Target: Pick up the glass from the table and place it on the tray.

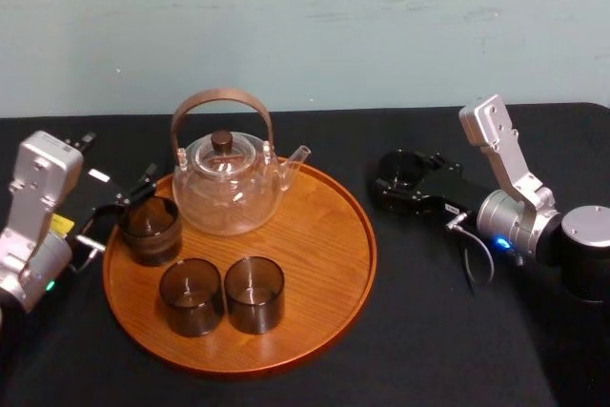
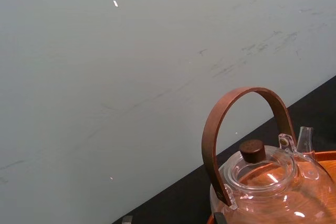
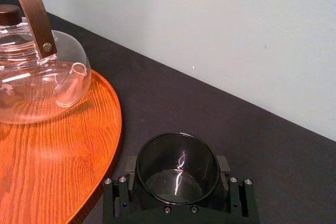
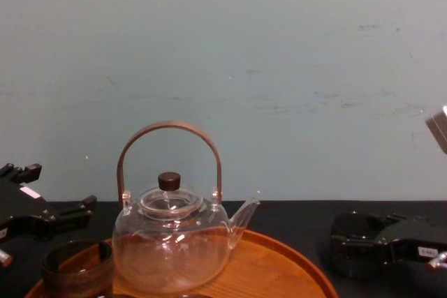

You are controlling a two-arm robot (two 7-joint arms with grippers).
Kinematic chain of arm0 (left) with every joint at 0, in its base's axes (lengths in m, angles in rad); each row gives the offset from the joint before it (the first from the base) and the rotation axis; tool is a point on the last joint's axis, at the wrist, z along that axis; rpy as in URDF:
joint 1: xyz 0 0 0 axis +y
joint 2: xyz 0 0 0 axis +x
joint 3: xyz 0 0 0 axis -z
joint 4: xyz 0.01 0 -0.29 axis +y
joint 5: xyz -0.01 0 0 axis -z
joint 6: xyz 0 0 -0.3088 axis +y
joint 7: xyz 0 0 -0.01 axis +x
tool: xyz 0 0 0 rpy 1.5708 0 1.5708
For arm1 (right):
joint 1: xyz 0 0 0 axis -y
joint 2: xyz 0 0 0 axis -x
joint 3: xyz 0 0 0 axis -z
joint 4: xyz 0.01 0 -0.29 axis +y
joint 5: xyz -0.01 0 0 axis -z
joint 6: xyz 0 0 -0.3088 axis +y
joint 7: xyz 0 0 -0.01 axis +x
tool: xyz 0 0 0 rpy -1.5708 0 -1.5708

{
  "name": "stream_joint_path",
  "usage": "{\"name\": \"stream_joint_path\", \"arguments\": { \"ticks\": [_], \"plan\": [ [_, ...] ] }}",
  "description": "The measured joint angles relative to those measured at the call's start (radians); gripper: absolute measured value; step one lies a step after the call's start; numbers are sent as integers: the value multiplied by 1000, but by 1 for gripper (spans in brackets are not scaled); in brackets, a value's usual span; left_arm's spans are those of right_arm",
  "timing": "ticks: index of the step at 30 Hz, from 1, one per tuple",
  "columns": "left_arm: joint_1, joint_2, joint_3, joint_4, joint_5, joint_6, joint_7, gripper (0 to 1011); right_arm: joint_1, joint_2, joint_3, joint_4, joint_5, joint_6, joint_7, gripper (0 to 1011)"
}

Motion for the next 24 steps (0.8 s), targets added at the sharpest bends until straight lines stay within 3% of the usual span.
{"name": "stream_joint_path", "arguments": {
  "ticks": [24],
  "plan": [
    [0,0,0,0,0,0,0,1001,-1,0,0,-1,1,1,0,905]
  ]
}}
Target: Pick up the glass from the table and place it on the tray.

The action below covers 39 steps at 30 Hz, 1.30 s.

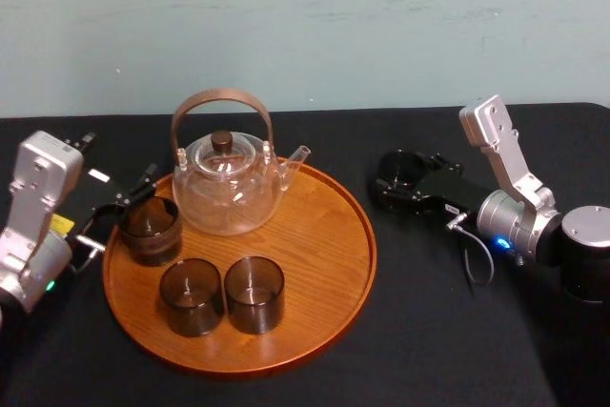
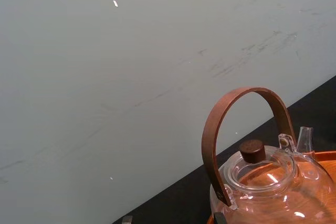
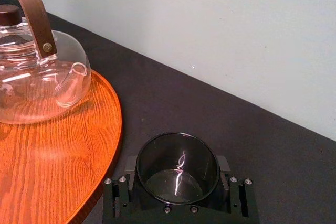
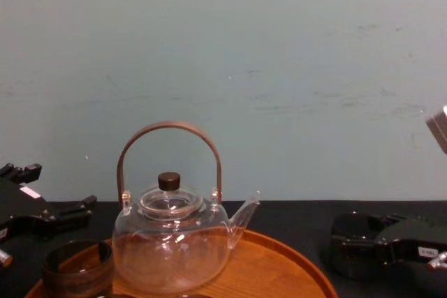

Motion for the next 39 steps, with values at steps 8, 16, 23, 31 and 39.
{"name": "stream_joint_path", "arguments": {
  "ticks": [8,16,23,31,39],
  "plan": [
    [0,0,0,0,0,0,0,1001,0,0,0,0,0,0,0,905],
    [0,0,0,0,0,0,0,1001,0,0,0,0,0,0,0,905],
    [0,0,0,0,0,0,0,1001,-5,6,5,-11,9,-8,12,905],
    [0,0,0,0,0,0,0,1001,-35,31,10,-105,20,-11,15,905],
    [0,0,0,0,0,0,0,1001,-60,50,-6,-202,28,-20,36,905]
  ]
}}
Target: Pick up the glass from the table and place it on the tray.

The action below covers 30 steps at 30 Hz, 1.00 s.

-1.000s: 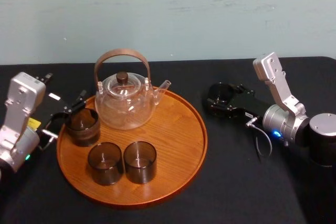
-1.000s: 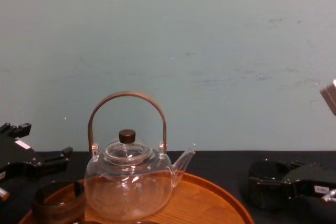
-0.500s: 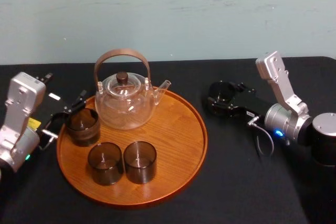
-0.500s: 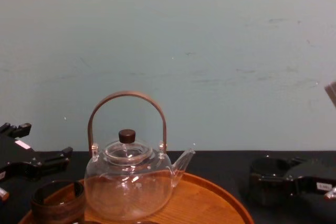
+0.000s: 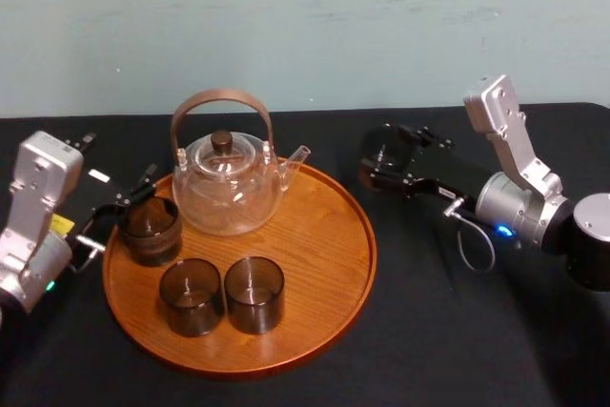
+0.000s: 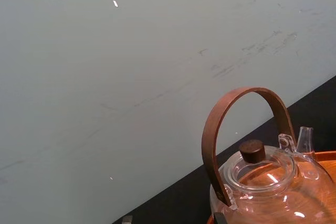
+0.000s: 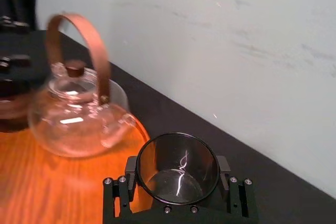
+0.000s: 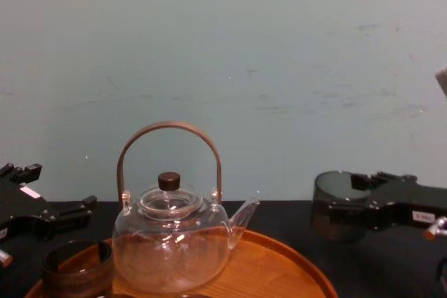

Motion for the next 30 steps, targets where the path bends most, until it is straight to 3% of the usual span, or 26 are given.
{"name": "stream_joint_path", "arguments": {
  "ticks": [7,19,30],
  "plan": [
    [0,0,0,0,0,0,0,1001,0,3,-32,-34,7,-15,30,905],
    [0,0,0,0,0,0,0,1001,49,-44,-106,38,43,-49,111,905],
    [0,0,0,0,0,0,0,1001,65,-65,-143,77,76,-55,143,905]
  ]
}}
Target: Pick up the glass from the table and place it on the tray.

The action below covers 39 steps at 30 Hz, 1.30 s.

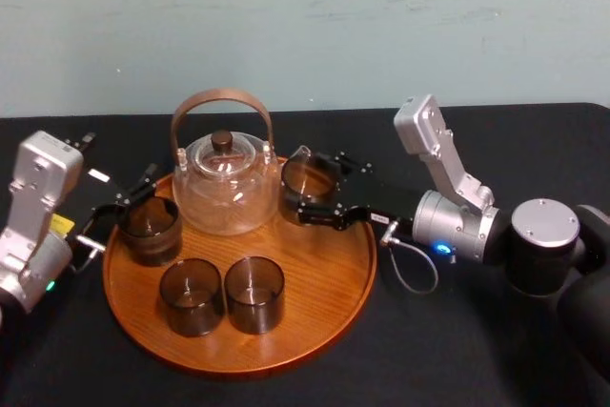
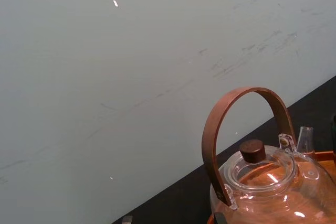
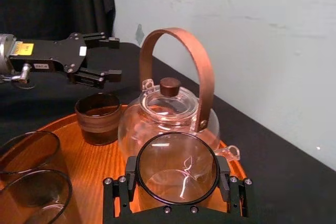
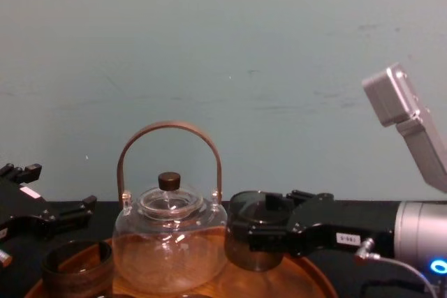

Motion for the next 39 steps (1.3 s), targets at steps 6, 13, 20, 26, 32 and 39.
{"name": "stream_joint_path", "arguments": {
  "ticks": [6,13,20,26,32,39],
  "plan": [
    [0,0,0,0,0,0,0,1001,2,-4,-18,14,14,6,9,905],
    [0,0,0,0,0,0,0,1001,8,-10,-33,40,20,7,10,904],
    [0,0,0,0,0,0,0,1001,20,-16,-49,68,5,9,-2,905],
    [0,0,0,0,0,0,0,1001,23,-18,-57,75,-14,13,-15,905],
    [0,0,0,0,0,0,0,1001,23,-18,-57,77,-24,16,-23,905],
    [0,0,0,0,0,0,0,1001,22,-21,-60,82,-40,12,-33,905]
  ]
}}
